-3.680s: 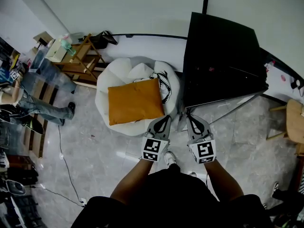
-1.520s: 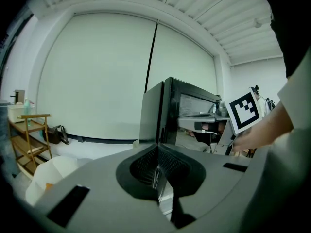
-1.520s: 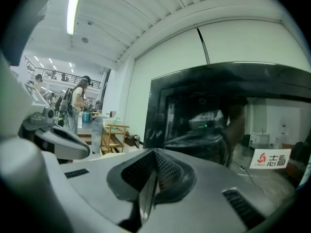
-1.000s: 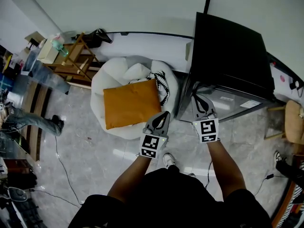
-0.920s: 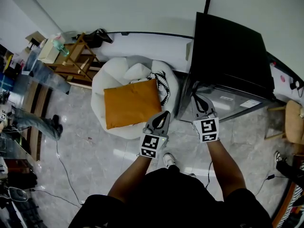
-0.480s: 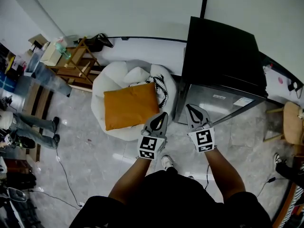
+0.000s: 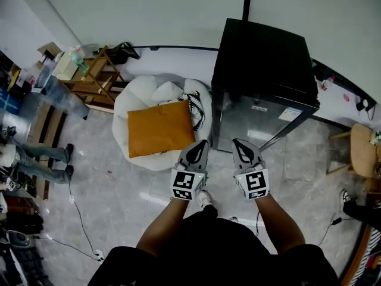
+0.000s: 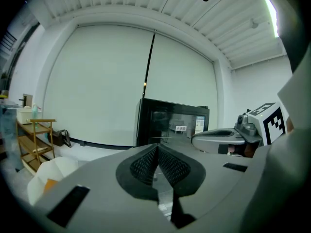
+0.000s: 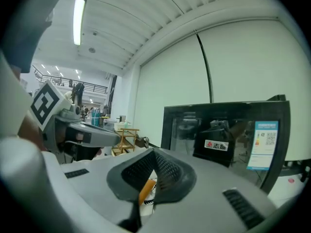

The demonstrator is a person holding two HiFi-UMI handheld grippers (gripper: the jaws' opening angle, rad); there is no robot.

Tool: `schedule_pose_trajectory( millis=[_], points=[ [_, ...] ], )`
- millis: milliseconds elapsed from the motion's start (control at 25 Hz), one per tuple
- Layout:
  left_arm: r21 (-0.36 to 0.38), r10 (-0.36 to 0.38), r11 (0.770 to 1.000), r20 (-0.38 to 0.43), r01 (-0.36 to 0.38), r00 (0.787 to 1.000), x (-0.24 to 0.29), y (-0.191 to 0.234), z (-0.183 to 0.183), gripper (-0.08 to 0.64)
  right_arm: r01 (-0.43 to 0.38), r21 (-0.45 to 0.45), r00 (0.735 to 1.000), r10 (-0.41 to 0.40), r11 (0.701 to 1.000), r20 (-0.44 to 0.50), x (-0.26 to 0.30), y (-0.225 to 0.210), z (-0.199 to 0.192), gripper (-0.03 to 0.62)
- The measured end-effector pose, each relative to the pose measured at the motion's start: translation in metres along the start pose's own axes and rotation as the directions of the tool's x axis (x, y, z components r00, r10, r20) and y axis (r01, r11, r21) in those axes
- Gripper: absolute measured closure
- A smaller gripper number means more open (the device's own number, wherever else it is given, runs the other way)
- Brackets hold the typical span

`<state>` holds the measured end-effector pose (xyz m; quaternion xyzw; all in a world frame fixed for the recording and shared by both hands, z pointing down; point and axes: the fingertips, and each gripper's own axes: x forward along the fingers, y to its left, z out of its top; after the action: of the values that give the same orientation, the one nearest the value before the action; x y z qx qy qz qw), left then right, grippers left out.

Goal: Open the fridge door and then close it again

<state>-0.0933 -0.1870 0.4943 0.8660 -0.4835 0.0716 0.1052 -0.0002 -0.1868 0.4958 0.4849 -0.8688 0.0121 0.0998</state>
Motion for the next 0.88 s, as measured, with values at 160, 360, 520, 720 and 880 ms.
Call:
schedule_pose_trajectory(
  millis=[160, 360, 520, 720, 880],
  points=[
    [0.002, -0.002, 1.000, 0.006, 0.002, 1.000, -0.018, -0.030, -0.002, 0.538, 0.013, 0.006, 1.000, -0.013, 1.000, 0.011, -0.038, -0.001, 0.000, 0.581],
    [0.007, -0.008, 1.000, 0.010, 0.008, 1.000, -0.037, -0.065, -0.005, 0.538, 0.024, 0.006, 0.999, -0.024, 1.000, 0.023, -0.082, -0.001, 0.002, 0.581],
    [0.013, -0.013, 1.000, 0.016, 0.013, 1.000, -0.051, -0.094, -0.009, 0.538, 0.032, 0.015, 0.999, -0.033, 0.999, 0.036, -0.117, 0.001, 0.001, 0.581],
    [0.026, -0.028, 0.999, 0.027, 0.027, 0.999, -0.071, -0.124, -0.007, 0.538, 0.039, 0.007, 0.998, -0.040, 0.999, 0.050, -0.152, 0.005, 0.005, 0.581],
    [0.039, -0.031, 0.999, 0.032, 0.030, 0.999, -0.086, -0.141, -0.007, 0.538, 0.048, 0.004, 0.997, -0.049, 0.999, 0.057, -0.178, 0.007, 0.006, 0.581]
  ],
)
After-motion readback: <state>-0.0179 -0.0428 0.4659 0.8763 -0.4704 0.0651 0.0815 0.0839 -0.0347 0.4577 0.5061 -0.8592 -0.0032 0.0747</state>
